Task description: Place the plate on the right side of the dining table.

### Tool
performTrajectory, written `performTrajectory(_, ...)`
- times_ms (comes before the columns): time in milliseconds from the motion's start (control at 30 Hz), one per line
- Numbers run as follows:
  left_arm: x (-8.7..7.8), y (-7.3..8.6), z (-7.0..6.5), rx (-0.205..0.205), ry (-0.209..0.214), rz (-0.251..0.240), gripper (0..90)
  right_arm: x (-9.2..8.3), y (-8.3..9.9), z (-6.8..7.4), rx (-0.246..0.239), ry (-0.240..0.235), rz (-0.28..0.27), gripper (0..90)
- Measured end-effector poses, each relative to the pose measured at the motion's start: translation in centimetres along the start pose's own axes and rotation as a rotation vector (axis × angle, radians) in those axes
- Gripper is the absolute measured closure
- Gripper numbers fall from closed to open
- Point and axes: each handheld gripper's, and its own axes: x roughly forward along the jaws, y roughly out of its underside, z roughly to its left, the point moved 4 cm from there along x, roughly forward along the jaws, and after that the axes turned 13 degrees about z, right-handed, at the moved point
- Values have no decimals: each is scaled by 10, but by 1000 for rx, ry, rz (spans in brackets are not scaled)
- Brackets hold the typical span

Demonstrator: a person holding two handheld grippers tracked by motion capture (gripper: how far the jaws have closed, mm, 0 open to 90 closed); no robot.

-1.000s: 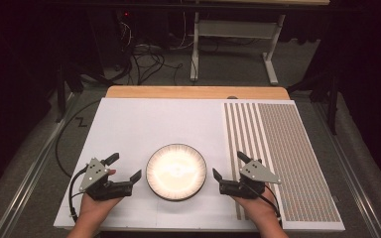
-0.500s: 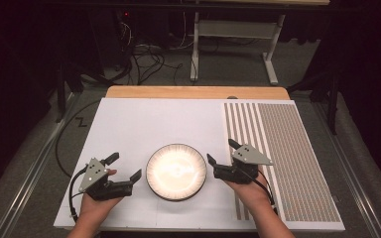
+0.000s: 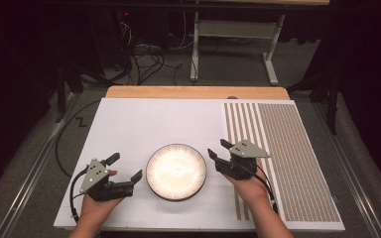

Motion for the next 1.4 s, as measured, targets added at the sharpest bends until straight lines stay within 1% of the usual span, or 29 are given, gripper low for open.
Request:
performTrajectory(67,0,0,-1,3,-2,1,49,-1,1,2,0,-21,3,510)
performTrajectory(133,0,0,-1,3,-2,1,49,-2,1,3,0,-23,-1,528)
performTrajectory(167,1,0,-1,5,0,3,49,-3,2,3,-12,-17,-2,556)
performTrajectory(200,1,0,-1,5,2,5,49,-3,3,4,-16,-19,0,565)
performTrajectory(300,0,-1,0,5,-3,2,49,-3,4,5,-18,-36,6,605)
performTrajectory(400,0,-2,1,-9,-7,-2,46,-3,5,7,-31,-50,13,648)
performTrajectory(467,0,-2,2,-10,-10,-1,47,-4,5,8,-35,-57,16,672)
performTrajectory(567,-1,-3,2,-7,-14,2,45,-6,5,8,-31,-82,20,731)
performTrajectory(733,-1,-3,2,-4,-13,9,30,-7,6,7,-44,-110,38,834)
performTrajectory(800,-1,-3,2,-4,-13,10,24,-7,7,8,-50,-124,50,900)
performTrajectory(900,-1,-3,1,0,-9,12,13,-7,7,9,-63,-138,57,900)
performTrajectory(1000,-2,-3,1,-2,-8,9,7,-6,7,12,-50,-155,62,900)
performTrajectory(1067,-2,-3,1,2,-8,6,3,-5,7,13,-62,-149,67,900)
performTrajectory(1200,-3,-4,2,-2,-10,-3,1,-3,9,15,-66,-156,114,900)
performTrajectory(1233,-3,-4,2,-3,-10,-3,1,-2,10,15,-61,-161,130,900)
performTrajectory(1267,-3,-4,2,-3,-10,-3,1,-2,10,15,-61,-161,130,900)
performTrajectory(1300,-3,-4,2,-2,-11,-3,1,1,14,16,-69,-169,169,900)
performTrajectory(1400,-4,-4,2,0,-12,-5,1,5,17,19,-80,-172,201,900)
